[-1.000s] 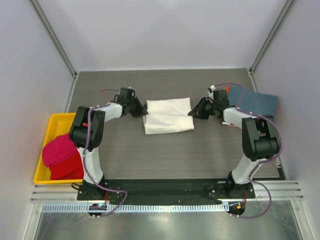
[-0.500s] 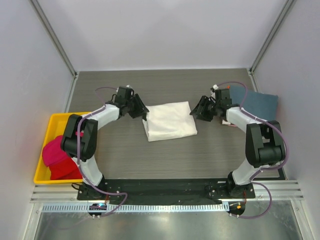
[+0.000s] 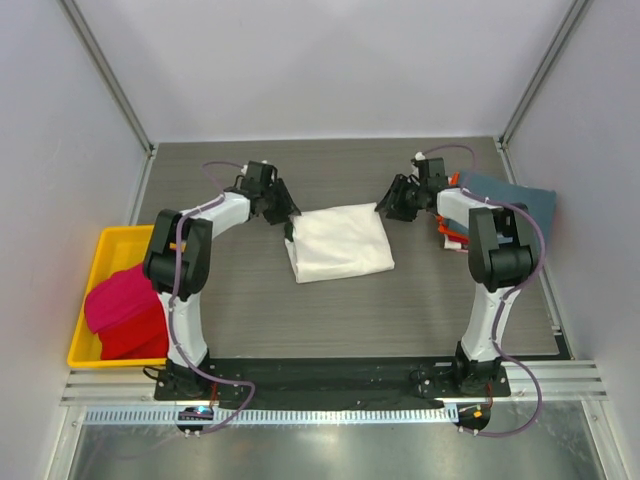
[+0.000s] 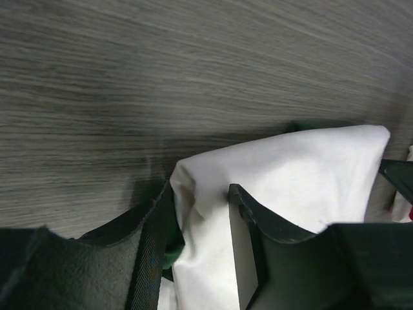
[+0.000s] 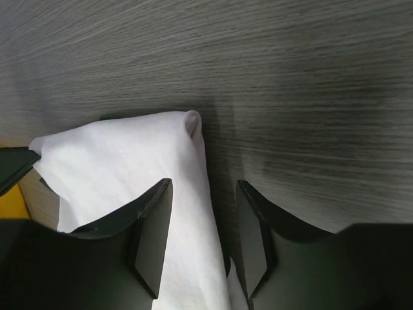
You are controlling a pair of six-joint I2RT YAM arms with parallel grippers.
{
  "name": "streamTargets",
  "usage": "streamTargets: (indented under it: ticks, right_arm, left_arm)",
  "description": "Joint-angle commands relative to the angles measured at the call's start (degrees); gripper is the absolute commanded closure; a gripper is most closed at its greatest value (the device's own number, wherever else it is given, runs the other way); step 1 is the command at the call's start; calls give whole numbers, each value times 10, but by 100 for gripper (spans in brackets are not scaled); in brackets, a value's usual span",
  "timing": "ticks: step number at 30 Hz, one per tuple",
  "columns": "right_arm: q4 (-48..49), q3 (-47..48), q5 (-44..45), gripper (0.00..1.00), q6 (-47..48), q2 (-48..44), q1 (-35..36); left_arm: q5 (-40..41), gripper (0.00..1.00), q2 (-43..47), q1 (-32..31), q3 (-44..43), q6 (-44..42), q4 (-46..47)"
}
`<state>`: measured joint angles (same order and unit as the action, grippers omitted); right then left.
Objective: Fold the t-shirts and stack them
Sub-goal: Fold the tshirt
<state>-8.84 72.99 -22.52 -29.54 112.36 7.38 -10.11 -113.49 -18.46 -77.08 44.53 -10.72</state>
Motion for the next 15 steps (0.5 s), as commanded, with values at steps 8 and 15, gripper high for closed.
streamTargets:
  ticks: [8, 15]
  right_arm:
    - [57, 50, -41, 51, -9, 59, 0]
    - [81, 65, -43, 56, -23, 71, 0]
  left_arm:
    - [-8, 80, -60, 3, -94, -9, -43]
    - [-23, 96, -125, 2, -169, -6, -43]
